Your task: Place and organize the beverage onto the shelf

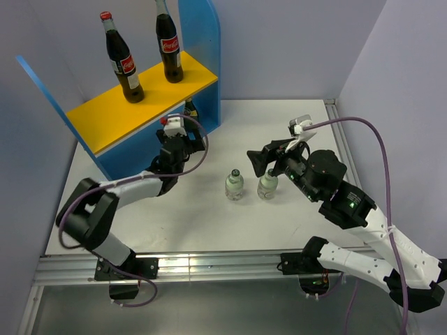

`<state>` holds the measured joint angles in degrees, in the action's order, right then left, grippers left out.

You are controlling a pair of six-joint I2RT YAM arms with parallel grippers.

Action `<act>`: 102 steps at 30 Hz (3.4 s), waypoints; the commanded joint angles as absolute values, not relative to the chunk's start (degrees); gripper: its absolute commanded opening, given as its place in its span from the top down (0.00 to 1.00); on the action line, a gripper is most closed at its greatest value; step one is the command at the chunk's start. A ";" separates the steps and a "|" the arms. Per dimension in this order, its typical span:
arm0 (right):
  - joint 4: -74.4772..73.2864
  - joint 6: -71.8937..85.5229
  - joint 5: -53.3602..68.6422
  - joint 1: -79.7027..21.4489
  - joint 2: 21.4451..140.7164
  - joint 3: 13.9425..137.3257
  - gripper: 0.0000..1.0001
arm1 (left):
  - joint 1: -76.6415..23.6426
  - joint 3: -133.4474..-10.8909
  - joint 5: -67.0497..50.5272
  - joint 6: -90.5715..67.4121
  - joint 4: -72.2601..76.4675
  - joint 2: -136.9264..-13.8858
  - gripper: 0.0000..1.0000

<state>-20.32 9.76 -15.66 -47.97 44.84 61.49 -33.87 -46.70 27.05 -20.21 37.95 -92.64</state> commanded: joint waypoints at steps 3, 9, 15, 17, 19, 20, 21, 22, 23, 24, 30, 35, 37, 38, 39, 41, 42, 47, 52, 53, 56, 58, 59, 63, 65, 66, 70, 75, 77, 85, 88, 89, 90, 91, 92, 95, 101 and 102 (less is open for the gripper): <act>-21.97 10.90 -18.54 -46.76 45.35 63.90 0.11 | -36.03 -45.62 26.73 -26.55 21.22 -78.85 0.00; -25.22 12.65 -21.00 -45.18 43.34 63.28 0.10 | -42.18 -44.83 13.38 -21.81 14.85 -67.86 0.00; -29.53 11.78 -21.01 -44.65 40.52 64.16 0.11 | -50.18 -42.10 4.49 -14.15 17.58 -63.98 0.00; -30.58 10.55 -19.26 -44.65 38.95 64.77 0.11 | -51.15 -42.45 4.13 -12.66 18.10 -65.56 0.01; -30.76 10.11 -17.23 -44.65 37.71 64.78 0.11 | -52.82 -42.63 4.57 -11.26 18.63 -67.66 0.00; -30.76 10.02 -16.88 -44.65 36.49 64.69 0.11 | -53.26 -42.37 5.18 -10.82 20.55 -68.37 0.01; -30.85 10.02 -16.00 -44.65 36.13 64.43 0.11 | -54.22 -41.75 5.71 -10.46 22.05 -68.90 0.01; -30.94 9.76 -15.47 -44.65 35.78 64.34 0.11 | -54.66 -40.36 5.80 -9.50 23.89 -70.12 0.01; -31.11 9.84 -15.12 -44.65 35.25 64.07 0.11 | -54.93 -39.82 6.50 -9.14 27.13 -70.92 0.01; -31.11 9.76 -14.77 -44.65 35.07 63.90 0.11 | -55.19 -39.64 6.76 -8.97 28.20 -71.88 0.00; -31.20 9.05 -11.60 -44.65 34.10 63.28 0.11 | -55.20 -39.11 6.15 -7.03 38.84 -78.74 0.01; -31.64 8.61 -11.69 -44.65 32.88 63.54 0.12 | -55.20 -41.66 8.61 -6.86 42.00 -85.24 0.05; -31.82 8.35 -11.60 -44.65 32.43 63.54 0.12 | -55.20 -42.88 8.62 -6.77 42.19 -87.35 0.10; -31.73 8.26 -11.60 -44.65 32.08 63.54 0.12 | -55.20 -43.15 8.53 -6.77 42.19 -87.89 0.12; -31.90 8.17 -11.60 -44.65 31.99 63.63 0.12 | -55.20 -43.59 8.53 -7.03 42.19 -88.41 0.15; -31.82 7.91 -11.69 -44.65 31.56 63.37 0.12 | -55.28 -43.42 9.05 -7.21 43.49 -89.03 0.19; -31.56 7.91 -11.69 -44.65 31.55 63.28 0.12 | -55.46 -43.07 9.49 -7.21 44.29 -89.03 0.23; -31.29 7.82 -11.25 -44.65 32.25 63.02 0.12 | -56.07 -42.71 10.46 -6.51 45.53 -88.68 0.38; -30.85 7.82 -10.90 -44.56 32.34 62.58 0.12 | -56.95 -44.20 10.37 -5.54 44.47 -90.08 0.44; -30.76 7.74 -10.90 -44.65 32.26 62.58 0.12 | -56.95 -44.47 10.28 -5.45 44.12 -90.35 0.46; -30.85 7.82 -10.90 -44.65 32.17 62.40 0.12 | -57.04 -44.74 10.37 -5.71 44.03 -90.97 0.55; -30.85 7.73 -10.99 -44.65 32.17 62.49 0.12 | -57.22 -45.00 10.28 -5.97 43.86 -91.32 0.62; -30.68 7.73 -11.16 -44.65 32.08 62.23 0.12 | -57.30 -45.17 10.28 -6.06 43.16 -91.32 0.72; -29.97 7.91 -11.25 -44.65 32.25 61.61 0.12 | -57.66 -44.83 11.51 -6.77 42.45 -90.97 0.79; -29.36 8.00 -11.16 -44.65 32.52 61.09 0.12 | -57.66 -43.86 12.12 -7.12 42.54 -90.00 0.91; -29.01 8.26 -11.34 -44.65 32.52 60.65 0.12 | -57.66 -43.77 12.82 -7.64 42.19 -89.30 1.00; -25.85 8.35 -12.13 -44.65 32.78 57.23 0.12 | -57.66 -45.70 18.01 -9.13 34.57 -85.44 1.00; -19.87 8.09 -6.26 -44.65 33.49 53.62 0.12 | -57.66 -49.21 23.99 -10.81 24.10 -77.10 1.00; -16.81 7.56 -0.30 -44.65 33.31 51.51 0.12 | -57.66 -49.66 24.87 -11.42 19.98 -74.63 1.00; -5.91 4.65 21.34 -44.56 37.52 44.66 0.13 | -57.66 -52.20 30.75 -15.82 4.09 -60.13 1.00; -0.89 5.80 25.31 -44.74 40.42 44.64 0.13 | -57.57 -57.64 31.11 -16.78 -5.31 -58.45 0.99; -0.27 6.06 25.75 -44.91 43.56 45.08 0.13 | -57.66 -59.22 31.55 -17.22 -7.97 -58.36 1.00; 1.65 6.15 25.49 -45.78 45.42 45.61 0.13 | -57.66 -62.28 31.73 -17.66 -9.83 -58.19 1.00; 2.19 6.07 23.31 -46.57 49.01 47.01 0.10 | -57.66 -63.97 32.16 -18.62 -11.67 -58.27 1.00; 3.33 5.63 21.90 -47.54 50.52 47.63 0.09 | -57.66 -65.72 33.39 -19.33 -16.21 -58.36 1.00; 6.14 5.27 15.48 -50.27 55.36 49.39 0.06 | -57.66 -71.88 34.10 -20.83 -22.30 -58.62 1.00; 4.92 3.52 14.59 -53.17 65.03 56.68 0.04 | -57.66 -82.78 32.96 -19.78 -30.31 -59.76 1.00; 5.10 3.43 14.59 -53.70 65.82 57.21 0.03 | -57.66 -83.66 31.91 -19.43 -30.93 -59.85 1.00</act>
